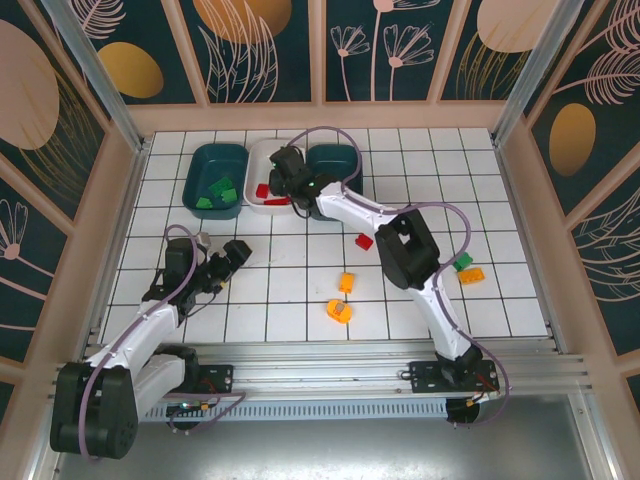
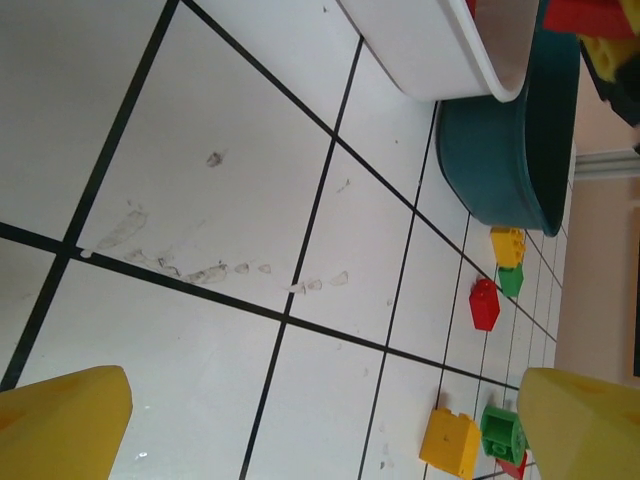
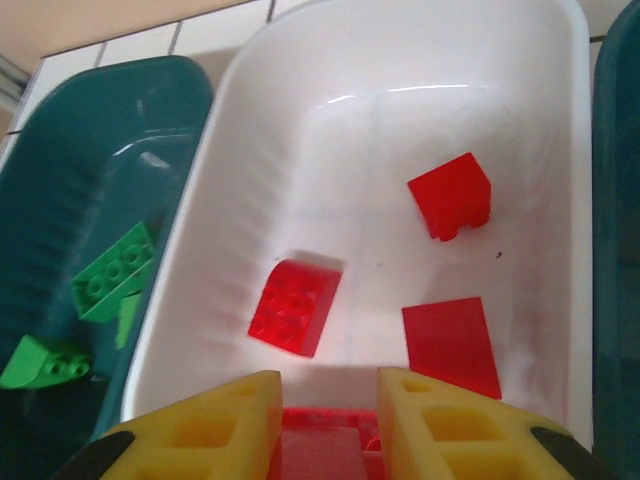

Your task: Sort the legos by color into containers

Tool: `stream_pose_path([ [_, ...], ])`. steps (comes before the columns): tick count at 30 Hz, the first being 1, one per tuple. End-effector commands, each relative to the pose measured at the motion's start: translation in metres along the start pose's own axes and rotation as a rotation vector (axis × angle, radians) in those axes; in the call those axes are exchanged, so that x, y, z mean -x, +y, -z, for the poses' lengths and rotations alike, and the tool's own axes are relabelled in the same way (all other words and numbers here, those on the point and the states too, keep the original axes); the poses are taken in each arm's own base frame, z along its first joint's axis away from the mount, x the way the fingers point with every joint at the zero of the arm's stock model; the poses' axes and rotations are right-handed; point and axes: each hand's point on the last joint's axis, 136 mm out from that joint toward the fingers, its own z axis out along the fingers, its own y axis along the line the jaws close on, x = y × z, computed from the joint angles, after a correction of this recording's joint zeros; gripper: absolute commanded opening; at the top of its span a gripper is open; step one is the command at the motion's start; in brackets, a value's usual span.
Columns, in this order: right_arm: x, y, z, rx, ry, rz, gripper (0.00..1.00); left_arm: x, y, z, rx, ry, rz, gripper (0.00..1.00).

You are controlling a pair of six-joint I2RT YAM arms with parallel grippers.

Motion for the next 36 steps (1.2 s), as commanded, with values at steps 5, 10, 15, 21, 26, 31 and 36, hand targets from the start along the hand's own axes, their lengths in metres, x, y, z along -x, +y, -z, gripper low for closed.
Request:
stream_pose_path([
  [5,0.024,0.002,0.001,-0.030,0.013,0.054,0.52,-0.001,-0.013,0.003,-0.058,0.019,-0.020,0.99],
  [10,0.047,0.005,0.048,-0.064,-0.075,0.092,0.55,-0.003,-0.026,0.005,-0.107,0.040,-0.044,0.98],
  [15,0.019,-0.055,0.101,-0.167,-0.088,0.062,0.56,-0.002,-0.040,0.009,-0.136,0.032,-0.104,0.98],
  [21,-0.063,-0.150,0.160,-0.310,-0.004,-0.031,0.57,-0.040,-0.073,-0.006,-0.126,0.103,-0.326,0.95],
  [26,-0.098,-0.220,0.194,-0.414,0.025,-0.153,0.61,-0.105,-0.099,-0.037,-0.011,0.238,-0.631,0.93],
  [31,-0.097,-0.249,0.210,-0.435,0.003,-0.214,0.63,-0.158,-0.096,-0.058,0.180,0.351,-0.903,0.95],
  [36,-0.083,-0.279,0.228,-0.533,-0.055,-0.231,0.68,-0.188,-0.085,-0.059,0.255,0.415,-0.972,0.99],
])
